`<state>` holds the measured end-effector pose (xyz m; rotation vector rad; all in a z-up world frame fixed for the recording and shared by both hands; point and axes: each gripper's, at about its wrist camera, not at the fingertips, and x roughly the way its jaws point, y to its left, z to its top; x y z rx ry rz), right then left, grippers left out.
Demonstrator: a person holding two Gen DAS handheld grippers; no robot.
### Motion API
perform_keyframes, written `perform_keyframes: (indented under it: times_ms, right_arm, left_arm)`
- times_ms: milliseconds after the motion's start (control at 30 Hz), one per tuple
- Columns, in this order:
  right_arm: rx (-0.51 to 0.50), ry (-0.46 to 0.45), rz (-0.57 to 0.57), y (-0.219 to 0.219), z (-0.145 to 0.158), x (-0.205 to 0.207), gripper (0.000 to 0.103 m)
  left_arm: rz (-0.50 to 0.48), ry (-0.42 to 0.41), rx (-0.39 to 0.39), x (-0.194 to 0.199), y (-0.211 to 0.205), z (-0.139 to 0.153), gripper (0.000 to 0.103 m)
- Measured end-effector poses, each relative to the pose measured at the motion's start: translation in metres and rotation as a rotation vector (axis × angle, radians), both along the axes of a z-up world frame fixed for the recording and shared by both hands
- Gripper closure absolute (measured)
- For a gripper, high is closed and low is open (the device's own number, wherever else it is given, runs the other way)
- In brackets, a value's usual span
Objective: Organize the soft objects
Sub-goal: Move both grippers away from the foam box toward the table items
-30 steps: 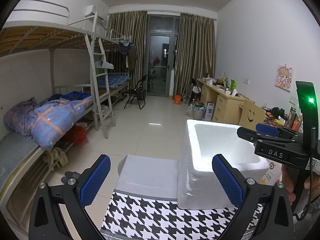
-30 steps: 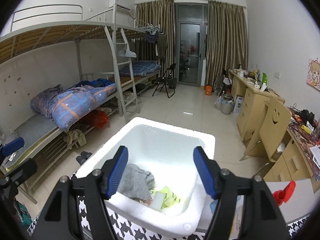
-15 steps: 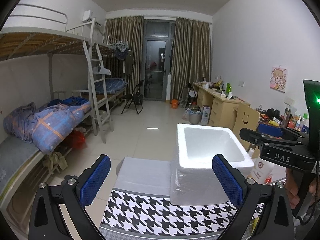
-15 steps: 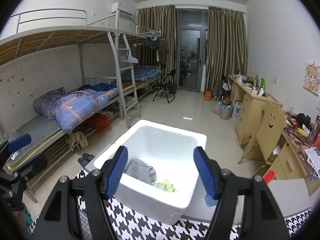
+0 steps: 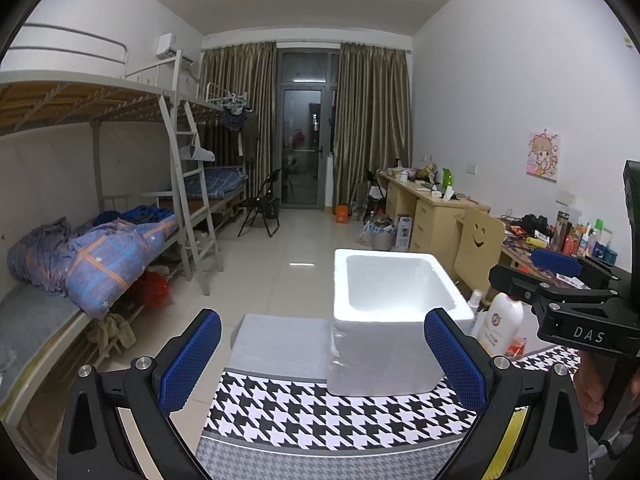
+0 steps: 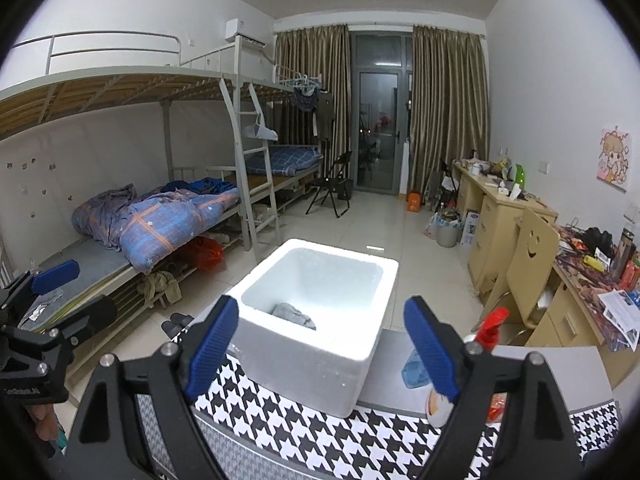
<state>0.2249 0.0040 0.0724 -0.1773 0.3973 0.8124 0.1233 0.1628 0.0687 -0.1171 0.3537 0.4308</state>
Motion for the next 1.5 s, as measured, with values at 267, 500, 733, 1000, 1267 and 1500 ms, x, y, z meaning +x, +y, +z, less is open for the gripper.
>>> perform_keyframes:
  times_ms: [267,500,733,1000,1267,1500]
  right_arm:
    - [0.013,-0.017,-0.001,-0.015,0.003,-0.017,0.01]
    - [0.023,-0.031,-0.003,-0.026,0.006,-0.032,0.01]
    - [0.028,-0.06,-0.013,-0.038,0.007,-0.045,0.009]
    - [0.046,-0.068,-0.011,-0.051,0.008,-0.06,0.009]
    - [0.061,-0.055,-0.016,-0.063,-0.001,-0.065,0.009]
    - [0.065,-0.047,-0.017,-0.076,-0.008,-0.07,0.009]
  left_arm:
    - [-0.015,-0.012,0.008,-0.015,-0.016,0.003,0.001]
    - [-0.026,-0.024,0.02,-0.026,-0.026,0.005,0.001]
    - [-0.034,-0.035,0.02,-0.036,-0.032,0.005,0.001]
    - [-0.055,-0.047,0.03,-0.047,-0.044,0.002,0.001]
    - [-0.082,-0.062,0.027,-0.059,-0.058,-0.002,0.001]
    - [-0.097,-0.058,0.013,-0.058,-0.066,-0.012,0.001]
